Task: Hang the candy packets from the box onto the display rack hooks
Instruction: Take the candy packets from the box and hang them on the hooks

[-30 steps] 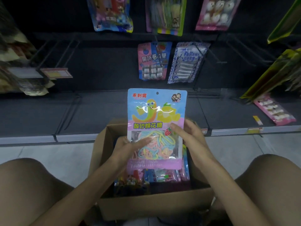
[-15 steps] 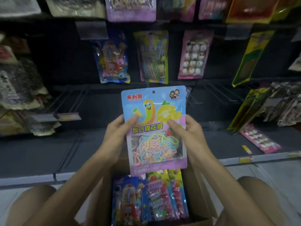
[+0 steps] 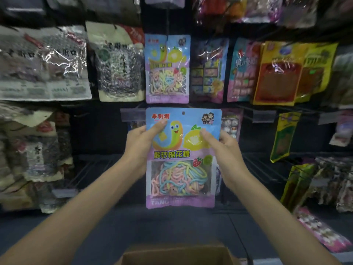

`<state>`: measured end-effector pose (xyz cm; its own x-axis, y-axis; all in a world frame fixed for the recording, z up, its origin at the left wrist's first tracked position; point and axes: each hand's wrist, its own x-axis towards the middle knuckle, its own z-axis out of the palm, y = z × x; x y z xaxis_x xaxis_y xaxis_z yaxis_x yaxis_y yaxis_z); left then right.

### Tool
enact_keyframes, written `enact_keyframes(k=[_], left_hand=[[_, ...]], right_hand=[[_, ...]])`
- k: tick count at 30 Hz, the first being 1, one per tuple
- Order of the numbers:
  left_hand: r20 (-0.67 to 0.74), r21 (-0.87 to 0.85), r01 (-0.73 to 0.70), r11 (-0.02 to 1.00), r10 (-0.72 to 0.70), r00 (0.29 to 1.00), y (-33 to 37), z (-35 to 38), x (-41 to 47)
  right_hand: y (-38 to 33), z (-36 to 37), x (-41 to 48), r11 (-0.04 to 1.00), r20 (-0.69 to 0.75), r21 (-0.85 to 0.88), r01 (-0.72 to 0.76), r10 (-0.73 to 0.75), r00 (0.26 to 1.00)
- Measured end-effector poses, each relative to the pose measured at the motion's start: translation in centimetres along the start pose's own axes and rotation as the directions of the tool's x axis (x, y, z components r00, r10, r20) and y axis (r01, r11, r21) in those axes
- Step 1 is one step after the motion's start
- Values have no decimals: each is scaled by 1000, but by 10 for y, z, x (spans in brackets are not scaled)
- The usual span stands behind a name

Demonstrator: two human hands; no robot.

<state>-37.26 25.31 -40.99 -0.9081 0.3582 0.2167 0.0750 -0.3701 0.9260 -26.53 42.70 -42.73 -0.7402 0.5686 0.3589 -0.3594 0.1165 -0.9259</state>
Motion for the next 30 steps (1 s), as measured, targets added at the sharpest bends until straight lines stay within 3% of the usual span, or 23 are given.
enact_keyframes(k=[17,21,30], left_hand=[[-48,-13,-141,990,140,989,112,18,91],[-122,-34,-169,985,163,979,127,28,126],[-143,-9,-256,967,252,957,170,50,192]], right_hand=[[-91,66,103,989,-39,-41,139,-140,989],[-109,83,134,987,-95,14,160,-158,983],[-140,101,208,973,-206,4,232,-226,952]])
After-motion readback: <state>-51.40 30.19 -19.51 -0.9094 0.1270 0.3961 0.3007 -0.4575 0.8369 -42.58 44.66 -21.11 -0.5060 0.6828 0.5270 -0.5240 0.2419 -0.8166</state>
